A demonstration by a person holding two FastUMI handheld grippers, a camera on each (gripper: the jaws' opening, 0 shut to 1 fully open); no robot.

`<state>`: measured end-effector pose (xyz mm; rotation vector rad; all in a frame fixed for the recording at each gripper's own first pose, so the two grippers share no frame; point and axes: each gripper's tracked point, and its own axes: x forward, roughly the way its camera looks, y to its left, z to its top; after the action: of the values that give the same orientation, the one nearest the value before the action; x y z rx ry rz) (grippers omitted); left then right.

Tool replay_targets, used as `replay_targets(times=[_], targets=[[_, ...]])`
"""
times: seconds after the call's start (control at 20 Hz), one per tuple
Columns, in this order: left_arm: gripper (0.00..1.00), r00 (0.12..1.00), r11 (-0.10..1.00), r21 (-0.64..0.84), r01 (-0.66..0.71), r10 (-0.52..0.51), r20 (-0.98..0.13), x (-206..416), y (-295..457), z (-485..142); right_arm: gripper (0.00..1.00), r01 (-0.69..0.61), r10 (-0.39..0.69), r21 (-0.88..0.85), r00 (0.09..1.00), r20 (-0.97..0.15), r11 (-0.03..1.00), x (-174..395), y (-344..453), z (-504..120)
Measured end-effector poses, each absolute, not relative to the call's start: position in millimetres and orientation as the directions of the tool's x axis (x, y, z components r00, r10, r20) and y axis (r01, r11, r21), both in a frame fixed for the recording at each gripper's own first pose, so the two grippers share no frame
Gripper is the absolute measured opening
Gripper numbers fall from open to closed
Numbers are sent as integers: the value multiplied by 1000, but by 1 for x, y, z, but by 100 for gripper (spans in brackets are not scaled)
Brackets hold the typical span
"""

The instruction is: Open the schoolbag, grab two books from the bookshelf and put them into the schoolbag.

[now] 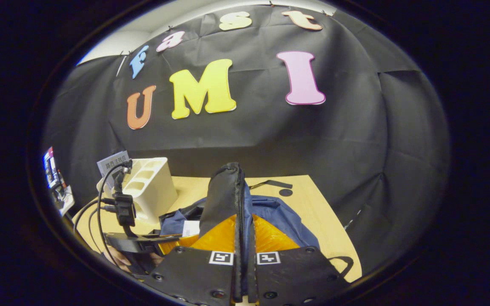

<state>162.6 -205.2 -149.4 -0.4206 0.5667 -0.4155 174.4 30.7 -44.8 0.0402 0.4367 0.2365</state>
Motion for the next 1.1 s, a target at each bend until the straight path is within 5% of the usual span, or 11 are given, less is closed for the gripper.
replay_targets(times=[0.15, 0.5, 1.1], targets=[[93, 770, 810, -481, 336, -530, -355, 146, -186, -122, 5, -216, 224, 68, 879, -421, 974, 174, 35, -47], [93, 904, 925, -203, 321, -363, -224, 133, -87, -58, 5, -206, 204, 45, 876, -436, 978, 176, 43, -56], [92, 1000, 999, -36, -15, 14, -9, 168, 103, 62, 5, -189, 180, 17, 900, -397, 982, 168, 53, -57]])
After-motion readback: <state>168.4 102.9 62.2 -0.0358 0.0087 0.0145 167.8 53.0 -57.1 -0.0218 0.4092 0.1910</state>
